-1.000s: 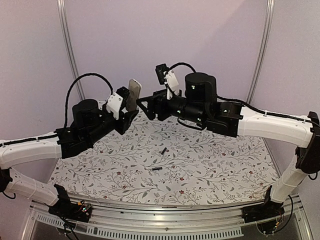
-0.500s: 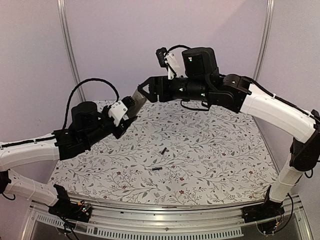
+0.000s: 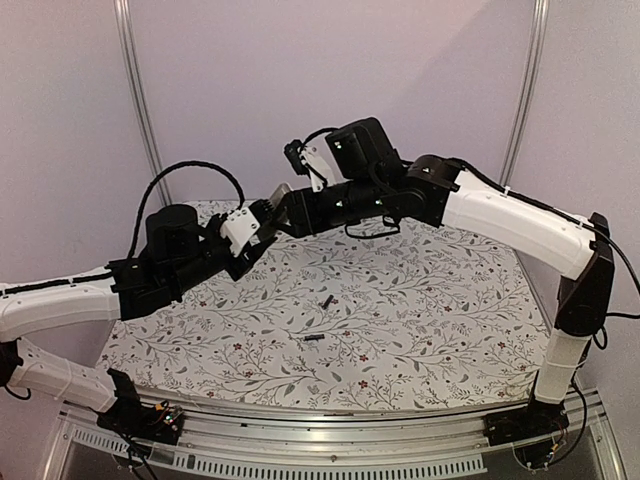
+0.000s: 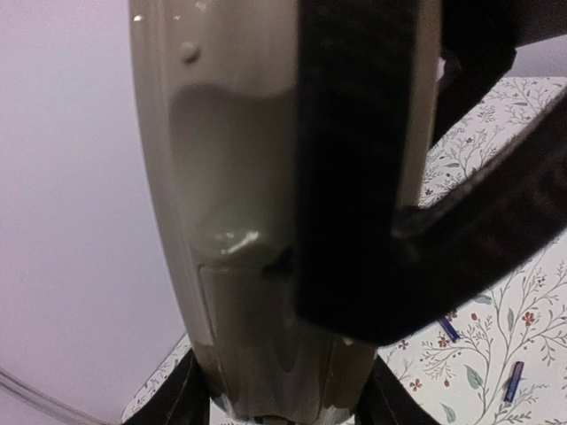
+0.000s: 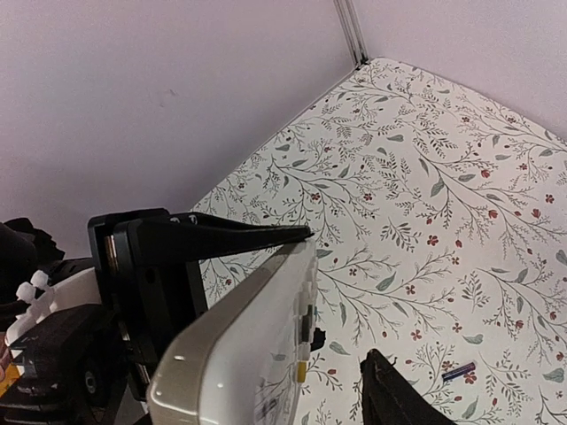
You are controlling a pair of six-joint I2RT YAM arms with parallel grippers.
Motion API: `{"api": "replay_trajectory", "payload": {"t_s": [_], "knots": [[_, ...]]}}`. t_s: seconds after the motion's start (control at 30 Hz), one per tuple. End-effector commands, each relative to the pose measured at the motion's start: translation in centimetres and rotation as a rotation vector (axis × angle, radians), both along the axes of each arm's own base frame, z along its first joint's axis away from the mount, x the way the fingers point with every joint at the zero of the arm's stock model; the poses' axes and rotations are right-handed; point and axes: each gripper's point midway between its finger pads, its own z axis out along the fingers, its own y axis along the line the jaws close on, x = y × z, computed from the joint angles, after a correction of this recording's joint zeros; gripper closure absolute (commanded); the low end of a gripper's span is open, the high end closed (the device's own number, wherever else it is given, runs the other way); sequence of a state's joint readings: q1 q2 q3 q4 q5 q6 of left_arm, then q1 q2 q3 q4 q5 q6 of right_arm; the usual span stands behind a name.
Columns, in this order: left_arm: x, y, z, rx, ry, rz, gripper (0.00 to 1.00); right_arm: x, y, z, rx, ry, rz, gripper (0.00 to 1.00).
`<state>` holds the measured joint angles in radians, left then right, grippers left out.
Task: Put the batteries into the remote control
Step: Pass from the left arm to the right, then pass from the right arm to the left
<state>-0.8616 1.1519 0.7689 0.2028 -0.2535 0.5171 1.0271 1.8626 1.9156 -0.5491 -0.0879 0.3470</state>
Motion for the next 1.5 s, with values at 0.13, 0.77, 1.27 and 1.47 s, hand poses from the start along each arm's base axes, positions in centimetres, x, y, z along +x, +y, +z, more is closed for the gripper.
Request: {"api": "replay_trajectory", "payload": {"t_s": [0.13, 0.77, 1.27, 1.47], "knots": [[-0.6, -0.7, -1.2, 0.038, 0.01, -0.044, 1.0, 0.9, -0.7, 0.7, 0.005, 0.007, -0.04, 0.46], [-1.0, -0.6, -0.5, 0.01, -0.023, -0.043, 1.0, 0.7, -0.2, 1.3, 0.028, -0.005, -0.008, 0.85], [-11.5, 0.6, 7.4, -0.309, -0.298, -0.48, 0.01, -6.9, -2.6, 12.7, 0.446, -0.209, 0.361, 0.94], [-15.4, 0.1, 13.7, -0.383, -0.525, -0.668, 0.04, -11.5, -5.0, 17.0, 0.605, -0.335, 0.547, 0.94]]}}
